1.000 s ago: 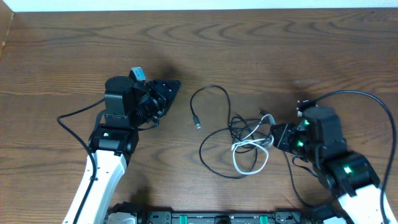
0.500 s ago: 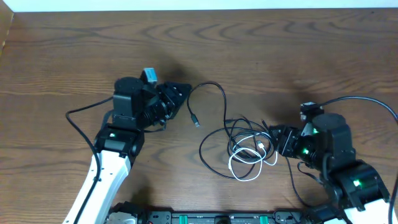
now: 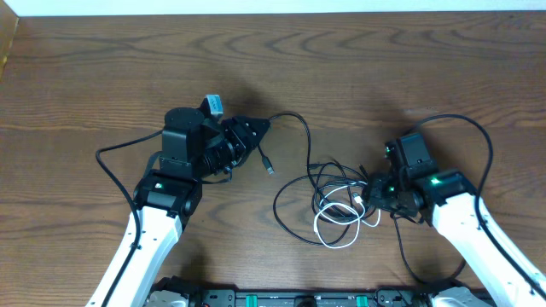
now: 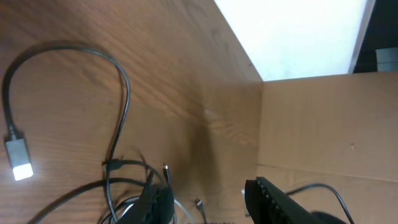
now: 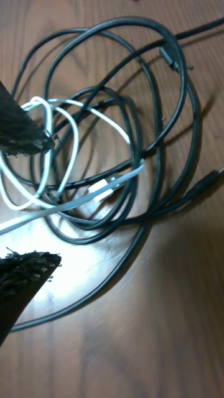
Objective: Untangle cables
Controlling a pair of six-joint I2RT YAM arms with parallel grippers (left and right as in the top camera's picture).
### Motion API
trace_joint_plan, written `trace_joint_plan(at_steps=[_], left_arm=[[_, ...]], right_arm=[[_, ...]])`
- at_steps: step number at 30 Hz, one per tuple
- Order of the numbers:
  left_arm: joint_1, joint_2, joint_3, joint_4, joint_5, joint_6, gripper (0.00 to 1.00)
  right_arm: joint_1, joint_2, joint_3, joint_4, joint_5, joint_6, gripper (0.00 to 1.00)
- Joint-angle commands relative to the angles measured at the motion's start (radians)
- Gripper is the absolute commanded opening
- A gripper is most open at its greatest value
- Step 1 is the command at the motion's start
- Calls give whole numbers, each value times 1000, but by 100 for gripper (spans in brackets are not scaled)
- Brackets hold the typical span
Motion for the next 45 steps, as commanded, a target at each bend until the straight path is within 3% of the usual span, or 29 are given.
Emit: trace_joint_plan(at_steps=[1,8,10,12,17,26,28,34,45], left_arm=[[-3,5,26,-27,-13,23,43],[-3,5,26,-45,-13,56,43],[-3,5,26,-45,-12,56,43],[-3,5,26,-49,-12,56,43],[-3,5,26,-73,-12,56,43],[-5,5,26,-93,52,86,44],[-19,5,26,-93,69,127,57],[-129,5,26,-87,73,205,83],[-293,59,26,-4,-28,223,93]], right_arm=[[-23,44,-38,58,-179,-139,49],[-92,65,-169,238,-560,-302,48],[-145,71,-250,423,-766,-320,28],[-185,86,-314,575,-896,-319,1],[-232,116,-355,735,-958,-240,1],[-224,77,-87,561,-879,-180,2],[-224,57,0,496,-865,-180,2],[-222,18,185,335,-774,-188,2],[-222,-87,243,266,-772,-203,1]])
